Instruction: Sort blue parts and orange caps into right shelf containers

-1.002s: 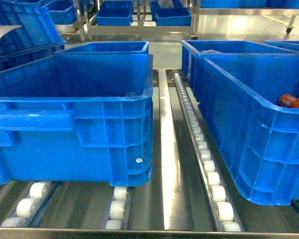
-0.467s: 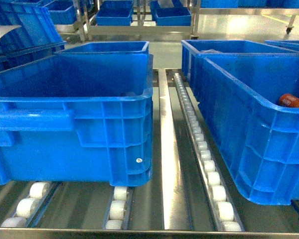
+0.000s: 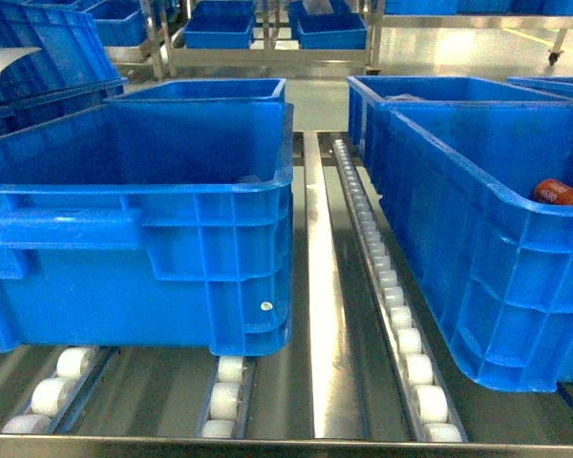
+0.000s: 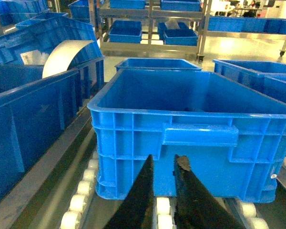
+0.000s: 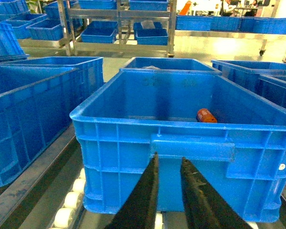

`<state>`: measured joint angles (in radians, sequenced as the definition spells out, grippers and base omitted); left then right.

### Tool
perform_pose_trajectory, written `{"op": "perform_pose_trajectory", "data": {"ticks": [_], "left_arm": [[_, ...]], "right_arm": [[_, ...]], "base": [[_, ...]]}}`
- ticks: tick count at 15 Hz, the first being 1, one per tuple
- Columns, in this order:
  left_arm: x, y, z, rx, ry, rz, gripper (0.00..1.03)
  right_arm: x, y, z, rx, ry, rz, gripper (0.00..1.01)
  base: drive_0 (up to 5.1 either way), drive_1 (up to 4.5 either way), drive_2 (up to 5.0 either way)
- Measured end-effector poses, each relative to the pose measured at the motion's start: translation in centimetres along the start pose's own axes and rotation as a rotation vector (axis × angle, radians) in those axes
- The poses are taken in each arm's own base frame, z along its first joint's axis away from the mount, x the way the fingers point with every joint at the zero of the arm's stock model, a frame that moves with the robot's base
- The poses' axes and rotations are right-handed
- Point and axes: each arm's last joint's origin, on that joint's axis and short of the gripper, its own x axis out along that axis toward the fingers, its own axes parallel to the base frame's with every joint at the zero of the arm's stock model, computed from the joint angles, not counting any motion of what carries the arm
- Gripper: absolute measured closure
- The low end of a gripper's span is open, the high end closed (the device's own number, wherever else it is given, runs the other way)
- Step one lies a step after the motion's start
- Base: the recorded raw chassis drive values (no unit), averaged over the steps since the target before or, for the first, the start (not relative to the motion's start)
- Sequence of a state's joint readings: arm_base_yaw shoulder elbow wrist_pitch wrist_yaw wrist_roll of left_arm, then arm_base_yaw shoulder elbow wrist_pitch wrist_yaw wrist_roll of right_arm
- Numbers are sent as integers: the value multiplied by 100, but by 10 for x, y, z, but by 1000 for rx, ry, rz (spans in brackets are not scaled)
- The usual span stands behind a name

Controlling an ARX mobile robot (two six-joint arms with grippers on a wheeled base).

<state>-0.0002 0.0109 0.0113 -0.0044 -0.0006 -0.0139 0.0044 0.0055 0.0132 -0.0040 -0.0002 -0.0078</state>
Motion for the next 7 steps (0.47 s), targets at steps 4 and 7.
{"op": "perform_pose_trajectory", "data": {"ticks": [4, 7], "left_arm": [[0, 0, 0, 0, 0, 0, 39], [0, 0, 0, 2, 0, 0, 3]], "right_arm": [[0, 0, 0, 0, 0, 0, 34], [0, 0, 0, 0, 0, 0, 1]], "base": [[0, 0, 0], [0, 0, 0]]}}
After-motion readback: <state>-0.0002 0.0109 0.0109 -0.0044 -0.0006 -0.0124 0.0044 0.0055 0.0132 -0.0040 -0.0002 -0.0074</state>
